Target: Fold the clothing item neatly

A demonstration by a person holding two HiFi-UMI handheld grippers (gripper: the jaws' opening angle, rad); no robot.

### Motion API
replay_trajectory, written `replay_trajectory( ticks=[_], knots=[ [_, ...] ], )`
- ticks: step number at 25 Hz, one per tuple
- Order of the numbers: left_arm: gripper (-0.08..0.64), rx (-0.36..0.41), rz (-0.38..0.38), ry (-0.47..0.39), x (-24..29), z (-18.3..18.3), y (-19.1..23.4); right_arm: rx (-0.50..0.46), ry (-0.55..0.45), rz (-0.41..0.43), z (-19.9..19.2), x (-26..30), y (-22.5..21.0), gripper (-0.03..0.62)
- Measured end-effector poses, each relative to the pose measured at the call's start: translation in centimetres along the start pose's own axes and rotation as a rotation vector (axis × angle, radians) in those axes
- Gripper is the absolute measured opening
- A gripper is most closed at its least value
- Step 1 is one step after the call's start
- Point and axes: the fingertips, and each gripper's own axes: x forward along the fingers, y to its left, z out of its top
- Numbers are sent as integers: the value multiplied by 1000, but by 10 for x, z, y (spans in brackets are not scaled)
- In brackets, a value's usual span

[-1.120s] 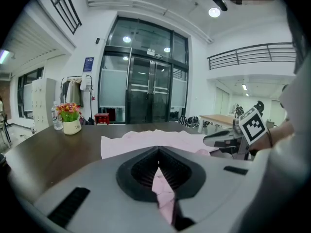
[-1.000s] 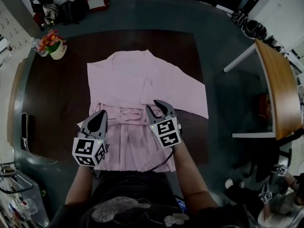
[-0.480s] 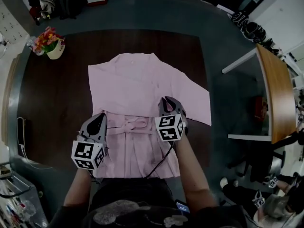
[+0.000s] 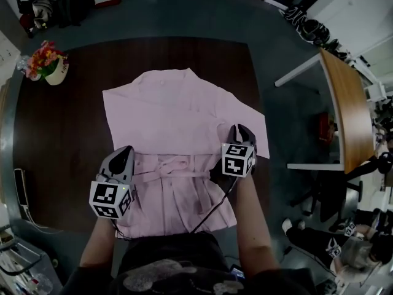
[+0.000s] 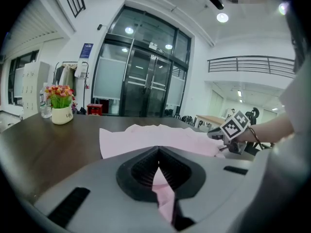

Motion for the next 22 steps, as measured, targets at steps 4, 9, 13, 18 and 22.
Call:
replay_trajectory(
  ticks=[4,9,13,18,22],
  knots=[
    [11,-1,-21,2,2,-1,-2,84,-108,98,24,-27,20,31],
    [11,-18,-37,-3,-4,-1,-19,69,-159,313,45,-40,96,30],
    [11,-4,-32,15,-10,-5,-41,36,-22,293,14,-14,99,29],
    [11,-4,44,5,-18,-7,-63,88,24,207,-12,1,58,29],
    [11,-2,127,-6,-28,-6,-95,214,-28,267,-21,-12,32,29]
  ],
)
